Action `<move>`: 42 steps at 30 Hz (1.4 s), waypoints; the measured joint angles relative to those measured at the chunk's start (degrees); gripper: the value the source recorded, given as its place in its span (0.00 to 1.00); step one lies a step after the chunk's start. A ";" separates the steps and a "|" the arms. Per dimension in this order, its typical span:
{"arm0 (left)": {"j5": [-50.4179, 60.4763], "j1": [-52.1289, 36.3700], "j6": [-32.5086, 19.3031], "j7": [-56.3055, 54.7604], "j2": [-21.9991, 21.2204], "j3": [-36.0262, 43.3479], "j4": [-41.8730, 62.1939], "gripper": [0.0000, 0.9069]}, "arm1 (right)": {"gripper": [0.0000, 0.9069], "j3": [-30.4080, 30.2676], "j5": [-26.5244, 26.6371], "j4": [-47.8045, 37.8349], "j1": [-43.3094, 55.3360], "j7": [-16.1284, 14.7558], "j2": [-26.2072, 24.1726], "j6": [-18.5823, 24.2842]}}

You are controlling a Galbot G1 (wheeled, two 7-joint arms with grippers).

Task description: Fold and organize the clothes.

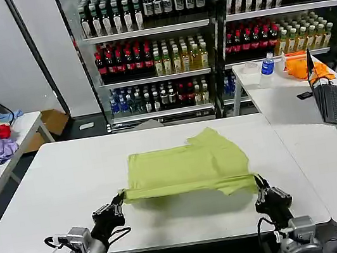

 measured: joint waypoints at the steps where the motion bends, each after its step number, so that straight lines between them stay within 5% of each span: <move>1: 0.24 -0.39 -0.07 0.04 -0.01 0.28 0.50 0.02 | 0.00 -0.21 0.03 -0.76 0.84 -0.06 -0.39 0.01; 29: 7.56 -9.10 -2.45 0.48 -2.24 8.25 14.50 0.02 | 0.00 -7.34 -4.55 -19.36 14.51 -0.78 -0.81 1.77; 30: 7.72 -9.31 -2.56 0.48 -2.37 8.51 14.88 0.10 | 0.00 -7.45 -4.76 -19.64 14.59 -0.73 -0.69 1.77; 31: 7.84 -9.51 -2.64 0.48 -2.48 8.74 15.20 0.37 | 0.00 -7.58 -4.99 -19.89 14.66 -0.64 -0.53 1.76; 32: 7.94 -9.71 -2.78 0.48 -2.57 8.96 15.55 1.00 | 0.96 -7.71 -5.22 -20.07 14.74 -0.55 -0.42 1.71; 42: 9.13 -10.63 -3.82 -0.13 -3.27 9.57 17.28 1.00 | 1.00 -7.59 -6.82 -20.26 14.14 -0.38 0.92 1.79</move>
